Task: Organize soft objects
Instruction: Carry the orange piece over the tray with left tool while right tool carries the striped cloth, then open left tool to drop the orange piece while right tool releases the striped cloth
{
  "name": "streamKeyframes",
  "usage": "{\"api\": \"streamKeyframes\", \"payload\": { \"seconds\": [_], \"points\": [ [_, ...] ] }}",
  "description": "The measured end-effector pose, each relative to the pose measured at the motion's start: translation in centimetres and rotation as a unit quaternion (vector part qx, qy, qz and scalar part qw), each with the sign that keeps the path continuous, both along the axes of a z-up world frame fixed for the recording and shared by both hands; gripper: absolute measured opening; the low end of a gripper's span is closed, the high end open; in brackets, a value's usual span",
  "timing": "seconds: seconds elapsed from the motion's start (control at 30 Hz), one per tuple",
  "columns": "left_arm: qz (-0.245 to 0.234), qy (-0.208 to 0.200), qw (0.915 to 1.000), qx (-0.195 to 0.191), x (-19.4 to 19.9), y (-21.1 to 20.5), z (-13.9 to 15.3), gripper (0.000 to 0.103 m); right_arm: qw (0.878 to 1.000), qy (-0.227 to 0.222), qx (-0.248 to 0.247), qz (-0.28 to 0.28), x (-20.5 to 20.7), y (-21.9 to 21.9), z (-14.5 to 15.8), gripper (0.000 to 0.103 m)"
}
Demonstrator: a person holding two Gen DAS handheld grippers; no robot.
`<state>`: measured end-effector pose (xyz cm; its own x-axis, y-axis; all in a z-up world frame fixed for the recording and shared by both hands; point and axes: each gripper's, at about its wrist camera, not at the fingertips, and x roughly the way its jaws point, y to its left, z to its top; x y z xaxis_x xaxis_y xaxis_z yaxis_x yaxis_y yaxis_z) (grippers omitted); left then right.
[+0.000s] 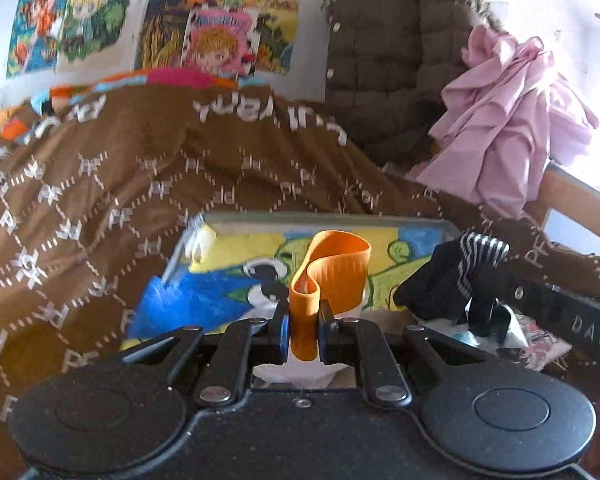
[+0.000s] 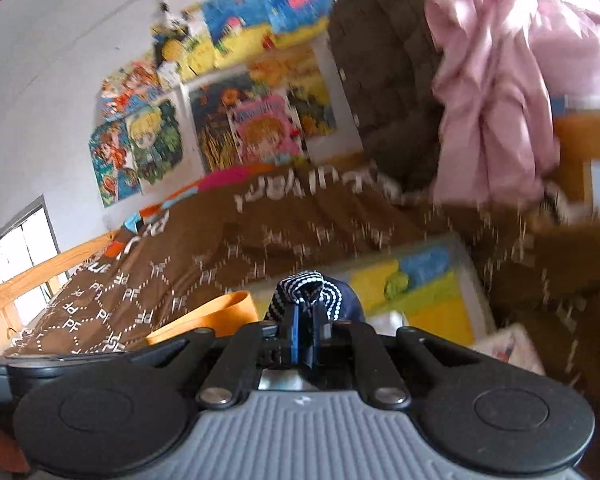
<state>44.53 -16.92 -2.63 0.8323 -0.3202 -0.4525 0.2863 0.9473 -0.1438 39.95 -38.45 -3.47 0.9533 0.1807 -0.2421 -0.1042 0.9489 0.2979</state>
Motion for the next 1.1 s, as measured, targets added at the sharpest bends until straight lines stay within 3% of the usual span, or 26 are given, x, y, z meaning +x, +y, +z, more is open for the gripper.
{"api": "streamKeyframes", "payload": {
  "seconds": [0.1,0.3,0.37,0.53,0.67,0.77,0.9,1.1],
  "points": [
    [0.009,0.026,0.9995,-0.018,0.7,-0.4,-1.2,0.014,1.000,0.010,0.019,0.008,0.4,-0.7,-0.1,0.009],
    [0.014,0.041,0.9989,-0.015,0.7,-2.2,-2.2,0.015,0.999,0.034,0.034,0.010,1.0,-1.1,-0.6,0.016],
    [0.018,0.040,0.9990,-0.012,0.5,-2.5,-2.1,0.016,0.998,0.039,0.045,0.012,1.2,-1.4,-0.7,0.025],
    [0.026,0.039,0.9989,-0.006,0.1,-2.8,-1.9,0.020,0.996,0.036,0.079,0.026,1.2,-2.5,-0.9,0.058],
    [0.018,0.037,0.9992,0.005,-0.4,-2.8,-2.0,0.022,0.993,0.035,0.105,0.037,1.3,-3.3,-1.1,0.062],
    [0.020,0.038,0.9991,0.000,-0.6,-2.6,-2.2,0.025,0.992,0.034,0.113,0.041,1.3,-3.6,-1.1,0.072],
    [0.026,0.031,0.9991,-0.007,-1.0,-2.2,-2.2,0.040,0.992,0.032,0.111,0.049,1.2,-3.4,-0.9,0.083],
    [0.038,0.019,0.9989,-0.022,-2.0,-1.4,-2.0,0.064,0.993,0.027,0.107,0.047,0.1,-3.3,0.0,0.091]
  ]
}}
